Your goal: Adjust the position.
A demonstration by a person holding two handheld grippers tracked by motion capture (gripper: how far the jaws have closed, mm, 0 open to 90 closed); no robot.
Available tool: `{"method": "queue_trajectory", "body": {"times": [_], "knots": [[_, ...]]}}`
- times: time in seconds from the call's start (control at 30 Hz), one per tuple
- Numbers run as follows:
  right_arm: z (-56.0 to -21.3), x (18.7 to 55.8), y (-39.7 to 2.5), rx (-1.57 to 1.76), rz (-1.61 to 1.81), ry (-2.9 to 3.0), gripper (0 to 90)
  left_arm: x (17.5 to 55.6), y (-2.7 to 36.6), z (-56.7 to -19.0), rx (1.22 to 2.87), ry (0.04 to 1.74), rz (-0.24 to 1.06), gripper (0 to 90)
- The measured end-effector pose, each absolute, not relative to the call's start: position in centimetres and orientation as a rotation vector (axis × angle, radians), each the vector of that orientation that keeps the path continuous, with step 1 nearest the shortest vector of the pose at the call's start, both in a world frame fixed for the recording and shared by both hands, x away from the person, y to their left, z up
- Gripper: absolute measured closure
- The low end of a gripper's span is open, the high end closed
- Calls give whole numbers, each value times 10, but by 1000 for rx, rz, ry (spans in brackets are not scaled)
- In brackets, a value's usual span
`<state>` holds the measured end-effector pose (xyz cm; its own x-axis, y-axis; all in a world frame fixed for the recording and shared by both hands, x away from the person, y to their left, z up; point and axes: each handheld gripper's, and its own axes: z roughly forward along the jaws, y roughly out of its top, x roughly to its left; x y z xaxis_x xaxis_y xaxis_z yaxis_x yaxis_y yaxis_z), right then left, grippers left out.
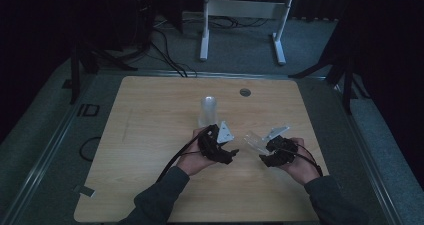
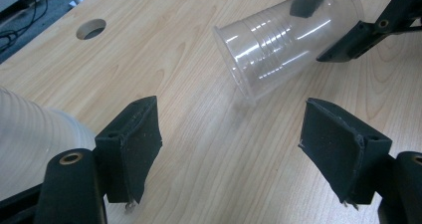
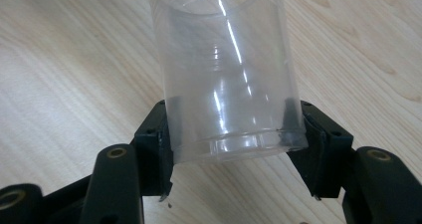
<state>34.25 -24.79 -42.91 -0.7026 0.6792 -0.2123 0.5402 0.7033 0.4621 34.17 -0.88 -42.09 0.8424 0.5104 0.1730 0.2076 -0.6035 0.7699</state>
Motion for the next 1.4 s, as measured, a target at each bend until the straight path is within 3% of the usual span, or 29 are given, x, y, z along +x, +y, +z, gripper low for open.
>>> {"method": "queue_trajectory", "body": {"times": [1.4], "knots": [[-434, 346, -270, 1370, 726, 2117, 408, 342, -7, -422, 2173, 569, 486, 236]]}}
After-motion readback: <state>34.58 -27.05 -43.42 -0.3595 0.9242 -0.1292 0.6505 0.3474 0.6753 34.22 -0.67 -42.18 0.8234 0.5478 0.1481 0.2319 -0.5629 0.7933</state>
